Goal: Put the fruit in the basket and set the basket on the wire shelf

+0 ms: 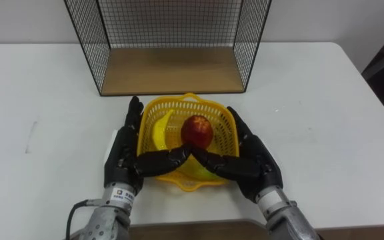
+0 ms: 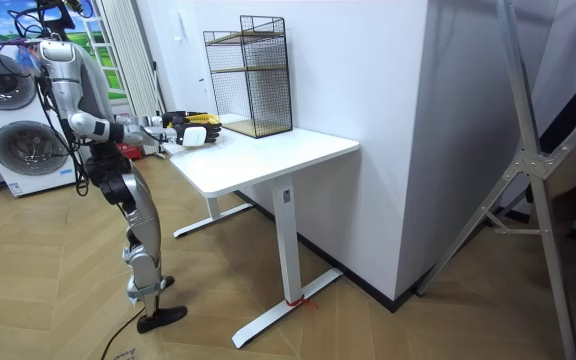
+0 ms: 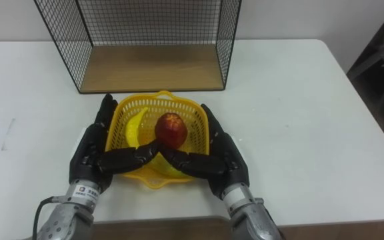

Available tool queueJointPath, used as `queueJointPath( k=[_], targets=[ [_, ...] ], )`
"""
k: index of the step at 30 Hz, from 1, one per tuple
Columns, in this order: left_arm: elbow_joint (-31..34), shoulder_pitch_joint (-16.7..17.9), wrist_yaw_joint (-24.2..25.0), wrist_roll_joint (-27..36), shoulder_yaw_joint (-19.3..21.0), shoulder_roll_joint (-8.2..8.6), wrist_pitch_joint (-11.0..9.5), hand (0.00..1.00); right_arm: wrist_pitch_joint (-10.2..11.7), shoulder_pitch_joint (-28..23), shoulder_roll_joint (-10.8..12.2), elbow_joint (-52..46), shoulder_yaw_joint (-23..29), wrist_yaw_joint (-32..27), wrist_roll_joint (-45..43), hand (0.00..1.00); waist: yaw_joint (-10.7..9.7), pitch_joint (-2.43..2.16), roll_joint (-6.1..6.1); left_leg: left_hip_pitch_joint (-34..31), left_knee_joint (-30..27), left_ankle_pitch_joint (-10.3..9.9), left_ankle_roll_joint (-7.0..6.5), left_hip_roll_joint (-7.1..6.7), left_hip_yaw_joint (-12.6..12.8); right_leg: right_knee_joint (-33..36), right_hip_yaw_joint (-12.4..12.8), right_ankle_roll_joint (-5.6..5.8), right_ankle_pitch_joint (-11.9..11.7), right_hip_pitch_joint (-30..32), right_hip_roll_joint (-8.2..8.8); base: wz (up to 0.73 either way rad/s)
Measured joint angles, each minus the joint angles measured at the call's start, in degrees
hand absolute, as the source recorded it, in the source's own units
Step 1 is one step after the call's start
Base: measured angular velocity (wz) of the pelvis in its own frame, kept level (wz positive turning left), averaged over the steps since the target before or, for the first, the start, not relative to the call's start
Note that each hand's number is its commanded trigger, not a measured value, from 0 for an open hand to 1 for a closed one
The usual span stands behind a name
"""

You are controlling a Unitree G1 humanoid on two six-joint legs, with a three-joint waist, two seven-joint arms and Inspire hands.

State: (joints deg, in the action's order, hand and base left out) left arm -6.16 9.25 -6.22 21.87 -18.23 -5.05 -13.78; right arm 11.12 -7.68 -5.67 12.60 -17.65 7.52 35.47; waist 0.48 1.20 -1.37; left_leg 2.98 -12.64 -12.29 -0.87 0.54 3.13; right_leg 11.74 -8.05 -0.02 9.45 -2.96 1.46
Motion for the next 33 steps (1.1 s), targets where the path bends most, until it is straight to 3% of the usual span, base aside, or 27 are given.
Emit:
queueJointPath(
  k=[13,19,33],
  targets=[
    [2.1,0.0,-3.2,0.0,-0.5,0.18,0.1,0.0,0.0,2.9,-0.1,-0.6,-1.2,-3.9,-2.6,0.0,0.0,-0.14,-0.01,-0.3,-0.1,0.0,0.0,0.0,-0.2,0.0,-0.1,0.0,0.0,0.0,0.02,0.0],
    [6.1,-0.2,-3.3,0.0,0.1,0.17,0.5,0.0,-0.2,4.4,-0.3,-4.8,-1.1,-5.2,-3.1,0.0,0.0,-0.4,-0.01,-0.2,-0.1,0.0,-0.02,-0.03,-0.2,0.0,-0.2,0.0,0.0,-0.2,0.08,0.0],
    [10.0,-0.9,-3.7,0.0,0.7,0.21,1.0,0.0,-0.4,5.5,-0.2,-11.8,-0.2,-8.9,-11.2,0.0,0.0,-0.51,0.37,0.6,0.0,0.0,-0.02,-0.1,-1.4,-0.2,-1.7,0.01,0.0,-1.7,0.13,0.05]
  ],
)
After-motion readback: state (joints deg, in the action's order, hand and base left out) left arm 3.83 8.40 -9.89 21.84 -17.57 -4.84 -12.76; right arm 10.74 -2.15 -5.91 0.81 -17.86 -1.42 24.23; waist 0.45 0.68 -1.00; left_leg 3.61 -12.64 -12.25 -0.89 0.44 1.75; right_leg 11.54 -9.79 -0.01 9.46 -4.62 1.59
